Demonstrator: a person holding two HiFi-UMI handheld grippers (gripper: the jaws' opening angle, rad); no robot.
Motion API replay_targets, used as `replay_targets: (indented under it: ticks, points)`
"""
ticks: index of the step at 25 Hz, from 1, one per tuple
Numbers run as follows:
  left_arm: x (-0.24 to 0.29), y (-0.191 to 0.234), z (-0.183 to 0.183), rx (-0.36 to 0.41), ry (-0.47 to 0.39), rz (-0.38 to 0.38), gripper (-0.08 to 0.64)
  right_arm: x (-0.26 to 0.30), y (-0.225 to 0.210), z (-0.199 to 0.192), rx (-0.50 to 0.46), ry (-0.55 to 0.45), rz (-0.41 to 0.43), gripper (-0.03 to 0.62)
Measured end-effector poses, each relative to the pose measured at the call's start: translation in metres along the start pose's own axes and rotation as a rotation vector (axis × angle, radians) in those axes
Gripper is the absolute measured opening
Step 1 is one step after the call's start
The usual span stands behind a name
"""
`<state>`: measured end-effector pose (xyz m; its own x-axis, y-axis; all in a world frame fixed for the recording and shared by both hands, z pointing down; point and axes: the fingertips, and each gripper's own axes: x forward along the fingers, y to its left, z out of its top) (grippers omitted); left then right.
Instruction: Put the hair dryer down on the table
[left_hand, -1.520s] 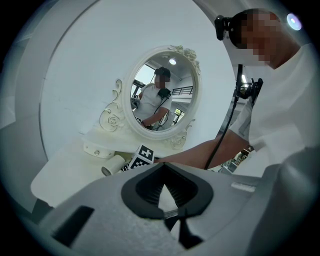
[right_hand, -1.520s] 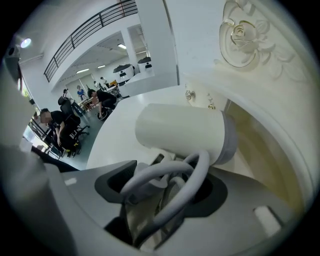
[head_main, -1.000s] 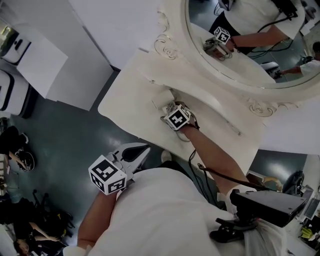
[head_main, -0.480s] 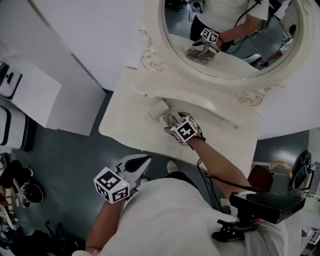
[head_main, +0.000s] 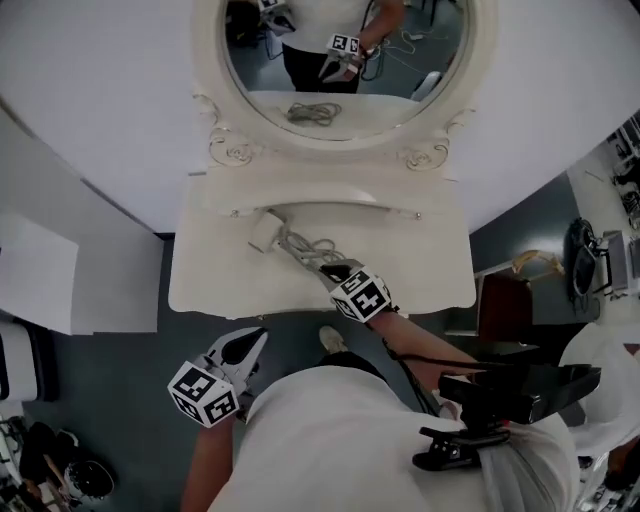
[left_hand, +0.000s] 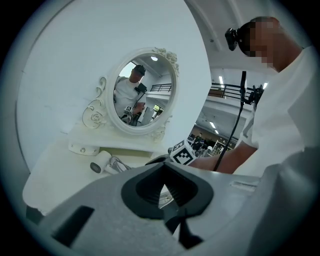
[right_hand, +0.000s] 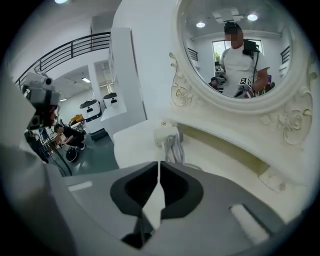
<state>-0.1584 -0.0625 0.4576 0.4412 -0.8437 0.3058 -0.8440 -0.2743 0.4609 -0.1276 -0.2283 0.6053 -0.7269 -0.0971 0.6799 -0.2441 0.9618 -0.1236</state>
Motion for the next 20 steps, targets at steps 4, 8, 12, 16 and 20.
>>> replay_targets:
  ticks: [4, 8, 12, 16, 20]
  points:
    - [-0.004, -0.005, -0.017, 0.031, 0.053, -0.018, -0.005, -0.026, 0.048, -0.020, 0.027, -0.004, 0.061, 0.000]
    - [-0.006, -0.017, -0.031, 0.085, 0.106, -0.058, -0.005, -0.051, 0.087, -0.030, 0.035, -0.026, 0.078, 0.000]
    - [-0.010, -0.030, -0.041, 0.145, 0.137, -0.088, -0.005, -0.072, 0.113, -0.030, 0.016, -0.059, 0.067, 0.000]
    - [-0.021, -0.042, -0.056, 0.159, 0.150, -0.115, -0.006, -0.088, 0.138, -0.035, -0.007, -0.086, 0.059, 0.000]
    - [-0.035, -0.048, -0.071, 0.158, 0.159, -0.126, -0.005, -0.099, 0.164, -0.046, -0.027, -0.077, 0.058, 0.000]
